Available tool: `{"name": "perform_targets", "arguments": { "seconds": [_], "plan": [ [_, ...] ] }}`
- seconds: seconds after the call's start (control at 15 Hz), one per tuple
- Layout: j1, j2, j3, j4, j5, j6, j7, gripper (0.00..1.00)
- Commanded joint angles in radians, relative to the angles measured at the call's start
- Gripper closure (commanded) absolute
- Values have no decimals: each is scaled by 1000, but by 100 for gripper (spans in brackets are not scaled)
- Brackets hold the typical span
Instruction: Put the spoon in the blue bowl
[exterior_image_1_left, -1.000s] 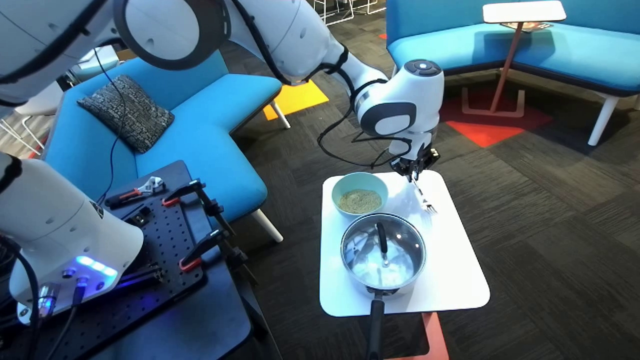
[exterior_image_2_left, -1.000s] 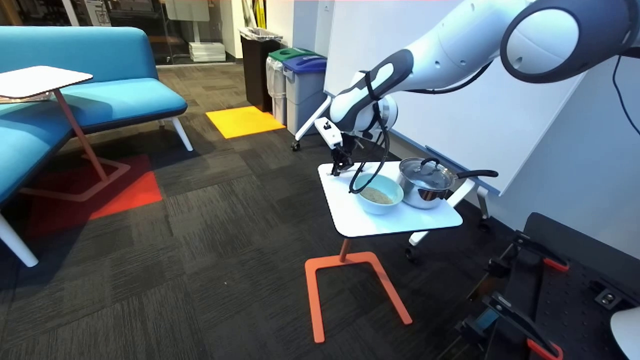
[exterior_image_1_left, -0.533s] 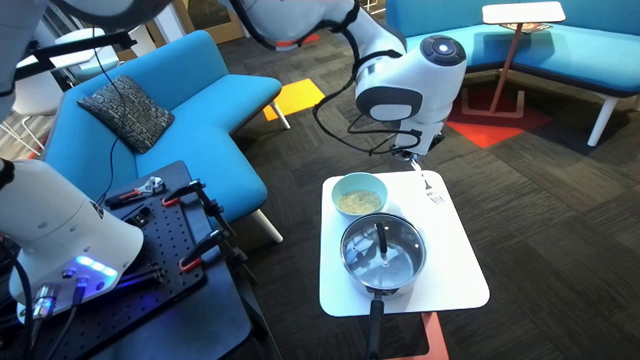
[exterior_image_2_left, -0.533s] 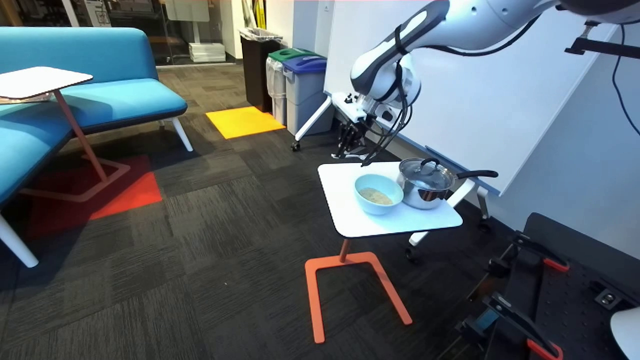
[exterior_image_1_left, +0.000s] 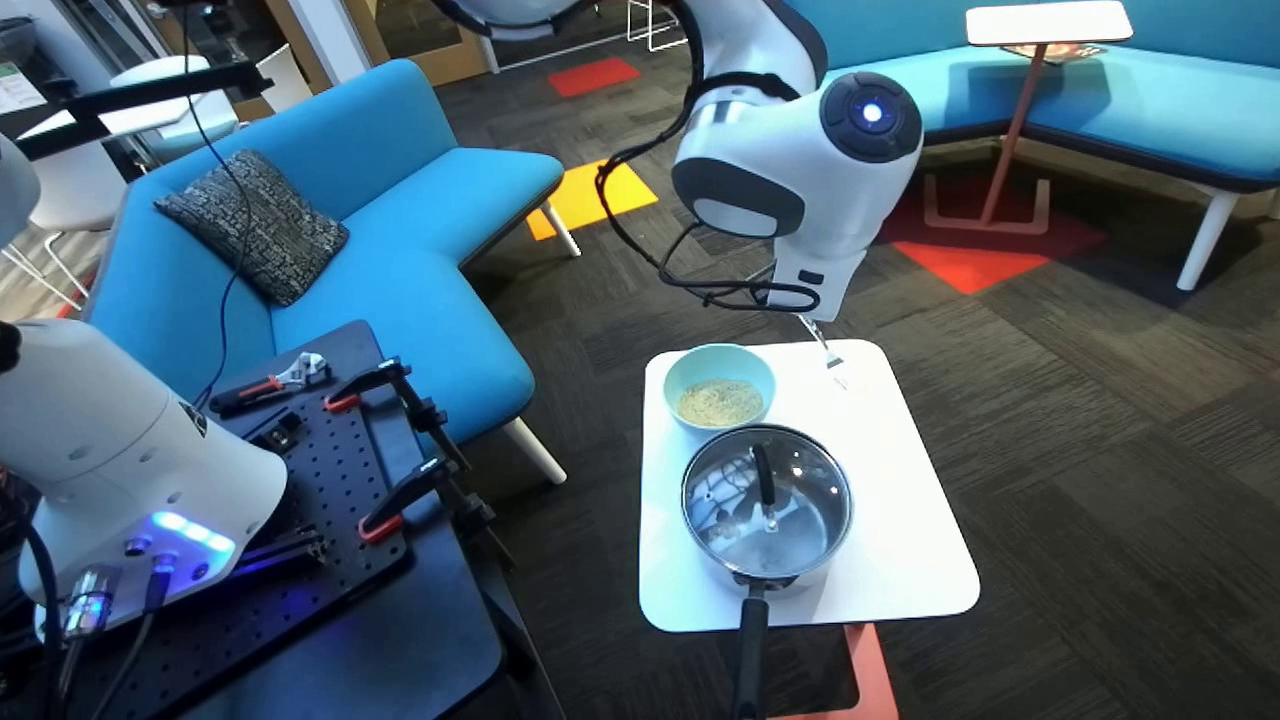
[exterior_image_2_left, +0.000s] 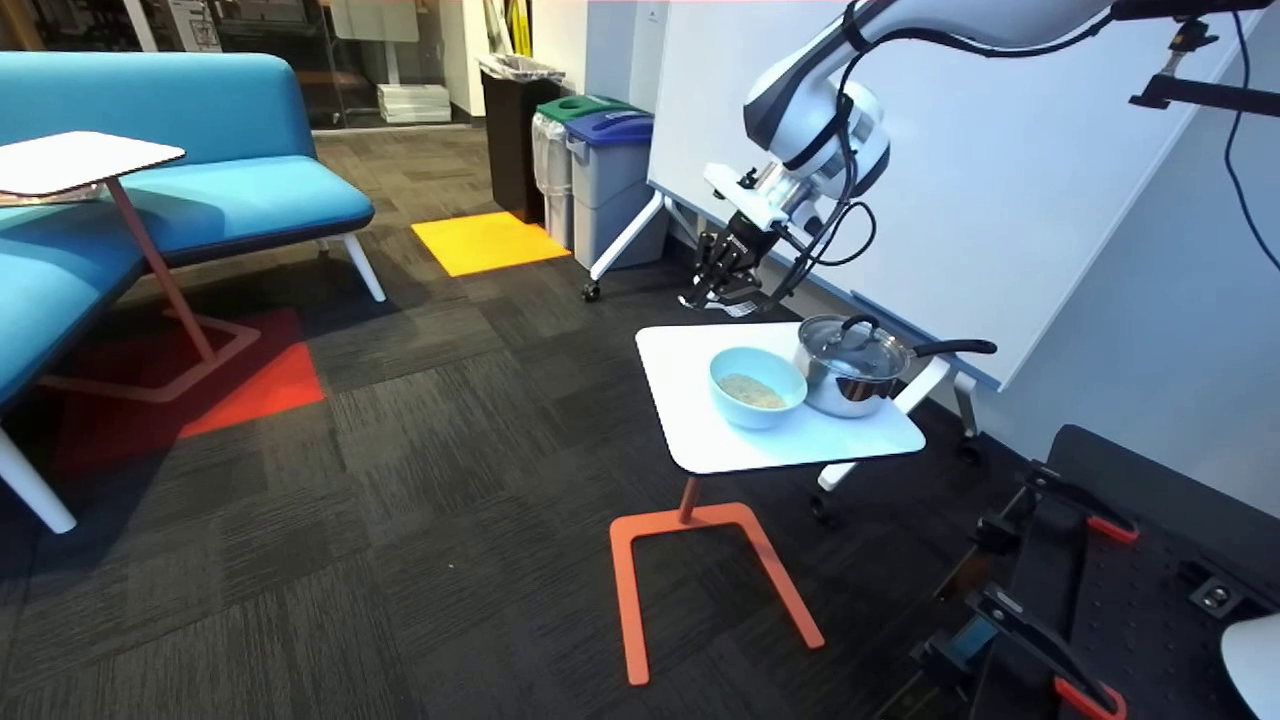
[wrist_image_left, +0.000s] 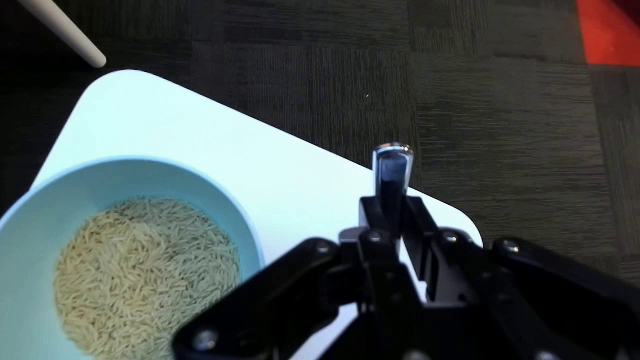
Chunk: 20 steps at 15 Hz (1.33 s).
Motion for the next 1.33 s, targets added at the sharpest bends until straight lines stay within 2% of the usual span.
{"name": "perform_targets", "arguments": {
  "seconds": [0.0,0.07,0.33,0.47,0.73,1.0,1.27],
  "plan": [
    [56,5,-62,14,54,-26,-26,84],
    [57,2,-63,19,55,-42,-14,96],
    [78,-70,-103,-23,129,-77,7,96],
    [88,-105,-136,-38,133,-136,24,96],
    [48,-162,-158,-41,170,-408,4,96],
    [9,-161,-191,-20,264,-675,0,96],
    [5,-144,-241,-38,351,-828,27,96]
  ]
}}
